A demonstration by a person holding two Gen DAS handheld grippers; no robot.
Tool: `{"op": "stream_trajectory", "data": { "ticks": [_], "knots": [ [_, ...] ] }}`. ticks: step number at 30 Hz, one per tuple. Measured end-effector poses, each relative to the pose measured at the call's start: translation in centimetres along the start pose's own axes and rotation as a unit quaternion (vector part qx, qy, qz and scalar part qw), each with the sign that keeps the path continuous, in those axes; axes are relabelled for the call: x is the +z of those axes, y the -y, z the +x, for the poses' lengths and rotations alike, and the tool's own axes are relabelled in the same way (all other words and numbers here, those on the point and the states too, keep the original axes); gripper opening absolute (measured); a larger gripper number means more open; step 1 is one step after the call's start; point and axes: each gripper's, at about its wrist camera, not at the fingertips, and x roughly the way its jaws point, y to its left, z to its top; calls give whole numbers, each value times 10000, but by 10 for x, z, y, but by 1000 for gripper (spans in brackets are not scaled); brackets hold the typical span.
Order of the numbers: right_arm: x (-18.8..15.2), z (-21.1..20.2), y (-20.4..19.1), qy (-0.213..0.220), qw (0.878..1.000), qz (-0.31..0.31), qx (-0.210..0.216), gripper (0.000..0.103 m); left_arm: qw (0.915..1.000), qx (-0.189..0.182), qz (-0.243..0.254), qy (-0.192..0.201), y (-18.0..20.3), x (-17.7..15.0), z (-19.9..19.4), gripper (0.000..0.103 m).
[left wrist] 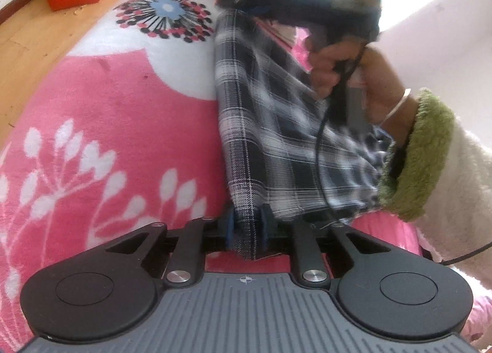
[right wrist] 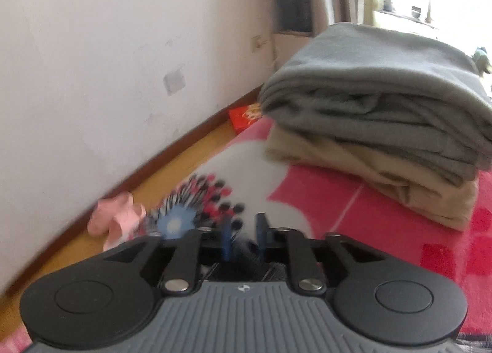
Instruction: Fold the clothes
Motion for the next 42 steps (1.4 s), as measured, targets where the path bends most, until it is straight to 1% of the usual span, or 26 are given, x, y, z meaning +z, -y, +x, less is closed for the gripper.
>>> {"op": "stream_trajectory", "data": {
  "ticks": [1,3,5,8,10,14,15,17,19,22,23,25,28,30,32,34,36,38,40,42],
  "knots": [
    [4,-12,4,178,9998,88,-8,36,10000,-20,-40,-6,-1,0,0,19],
    [10,-45,15,477,9987,201,-27,36,9999,-45,-98,-23,-2,2,0,20],
    [10,-86,25,700,9971,269,-94,36,9998,-75,-162,-45,-3,3,-1,21],
    [-12,-152,52,879,9947,507,-180,36,9995,-111,-286,-62,-6,4,-3,23],
    [-38,-185,70,809,9936,774,-152,36,9993,-119,-346,-58,-7,5,-3,23],
    [-106,-216,88,306,9920,1141,-451,36,9988,-51,-473,-81,-8,8,-4,23],
    [-121,-220,93,205,9900,1282,-549,36,9987,-20,-503,-81,-7,8,-5,23],
    [-148,-229,101,159,9829,1662,-772,37,9989,130,-458,-5,-4,9,-11,24],
    [-166,-241,105,350,9766,1894,-956,37,9988,327,-337,111,2,10,-20,27],
    [-189,-259,108,644,9669,2136,-1241,37,9974,651,-84,302,11,13,-33,27],
    [-194,-263,107,692,9651,2141,-1337,37,9966,735,45,369,16,16,-37,28],
    [-200,-271,106,804,9645,2112,-1366,38,9951,811,299,475,27,21,-38,28],
    [-203,-278,105,938,9653,1829,-1613,38,9939,766,548,581,47,29,-26,29],
    [-201,-280,107,1058,9636,1633,-1832,38,9932,740,713,538,59,30,-7,30],
    [-201,-280,111,1125,9605,1350,-2158,37,9917,899,816,433,64,28,12,30],
    [-202,-281,123,1164,9568,1270,-2340,37,9895,1108,869,318,63,25,29,30],
    [-199,-281,138,1221,9557,1325,-2328,36,9885,1173,904,305,62,23,33,30],
    [-192,-278,152,1290,9578,1231,-2254,36,9879,1194,945,307,62,23,32,30],
    [-182,-268,167,1218,9603,1067,-2271,36,9872,1218,983,293,62,23,32,30],
    [-175,-253,188,1061,9600,1111,-2342,36,9865,1248,1027,277,62,23,31,30]
  ]
}}
